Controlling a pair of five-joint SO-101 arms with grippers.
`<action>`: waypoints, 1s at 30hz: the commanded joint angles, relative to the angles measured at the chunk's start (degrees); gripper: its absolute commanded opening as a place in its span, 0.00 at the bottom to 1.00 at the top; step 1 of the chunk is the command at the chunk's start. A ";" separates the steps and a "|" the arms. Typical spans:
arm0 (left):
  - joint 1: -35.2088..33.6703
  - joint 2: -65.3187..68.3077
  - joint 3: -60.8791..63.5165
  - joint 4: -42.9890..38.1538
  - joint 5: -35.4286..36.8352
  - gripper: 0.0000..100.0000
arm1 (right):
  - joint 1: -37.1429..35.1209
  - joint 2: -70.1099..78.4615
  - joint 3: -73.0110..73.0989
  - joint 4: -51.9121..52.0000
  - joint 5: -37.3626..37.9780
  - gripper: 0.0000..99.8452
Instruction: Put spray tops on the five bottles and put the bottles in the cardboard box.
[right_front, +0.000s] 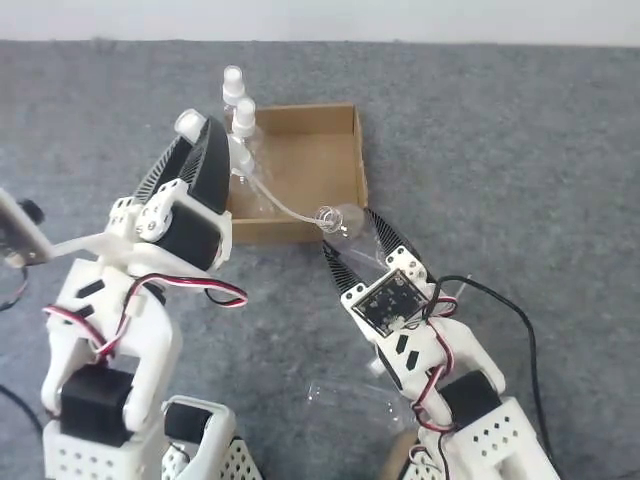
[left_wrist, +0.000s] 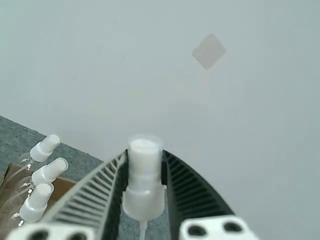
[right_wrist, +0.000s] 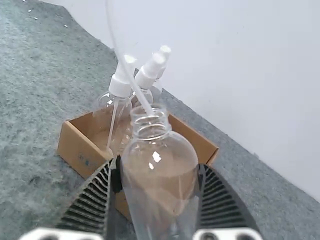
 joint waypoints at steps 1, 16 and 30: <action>-0.09 -0.62 0.40 -1.76 -0.70 0.01 | 0.84 -2.15 -1.49 -1.89 0.35 0.04; -4.04 -1.05 2.07 -4.57 -0.53 0.01 | 0.75 -2.15 -1.49 -1.89 0.35 0.04; 0.26 -0.53 3.12 -4.75 -0.70 0.01 | 0.57 -2.15 -1.32 -1.89 0.44 0.04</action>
